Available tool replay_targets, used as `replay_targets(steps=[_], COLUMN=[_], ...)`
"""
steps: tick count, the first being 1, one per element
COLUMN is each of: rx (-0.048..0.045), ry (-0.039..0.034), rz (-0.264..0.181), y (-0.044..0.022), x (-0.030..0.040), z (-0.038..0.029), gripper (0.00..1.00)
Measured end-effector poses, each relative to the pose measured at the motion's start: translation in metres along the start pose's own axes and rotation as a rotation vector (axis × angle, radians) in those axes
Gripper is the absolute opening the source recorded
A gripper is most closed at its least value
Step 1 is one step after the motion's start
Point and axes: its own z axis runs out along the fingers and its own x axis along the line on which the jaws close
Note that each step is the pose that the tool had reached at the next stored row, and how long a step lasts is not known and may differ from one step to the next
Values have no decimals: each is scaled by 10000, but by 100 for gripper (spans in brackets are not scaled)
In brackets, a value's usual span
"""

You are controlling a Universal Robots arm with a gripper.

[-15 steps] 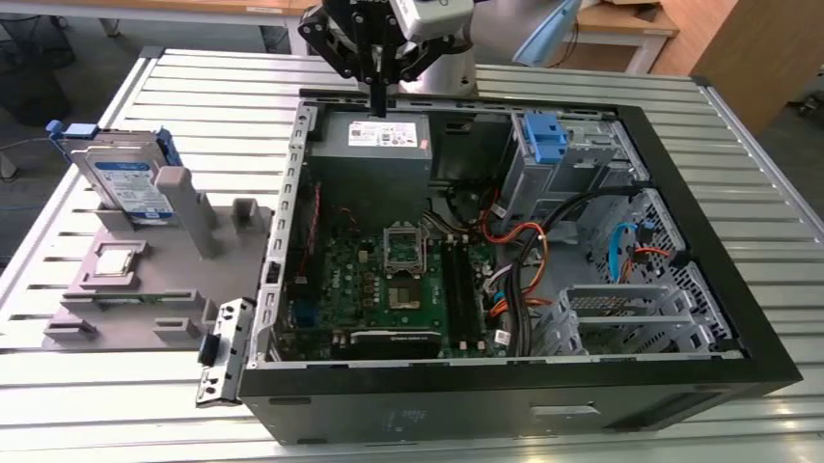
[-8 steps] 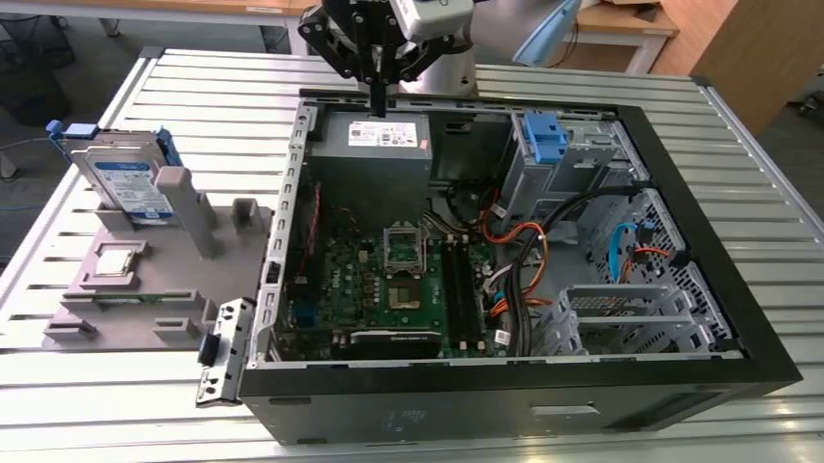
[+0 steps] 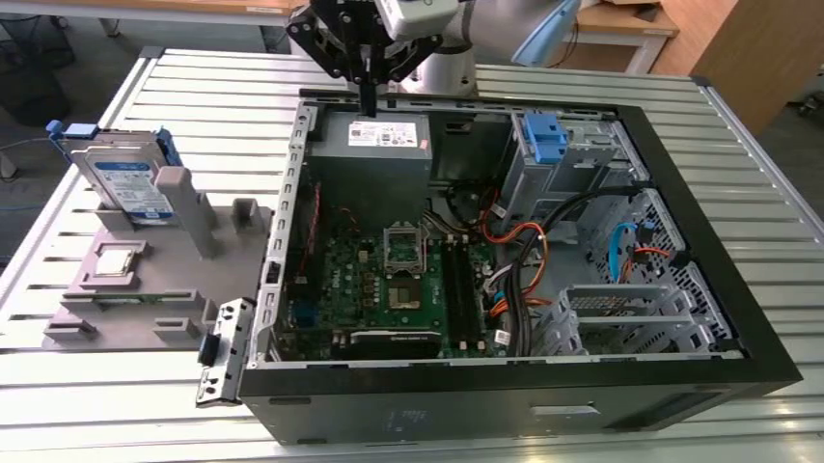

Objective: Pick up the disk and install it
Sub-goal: 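Reach for the disk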

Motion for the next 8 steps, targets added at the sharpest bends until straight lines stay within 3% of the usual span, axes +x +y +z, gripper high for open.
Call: replay_targets(steps=[8], rx=[1], ry=[0], rz=[-1], y=[-11], x=[151], z=[0], gripper=[11])
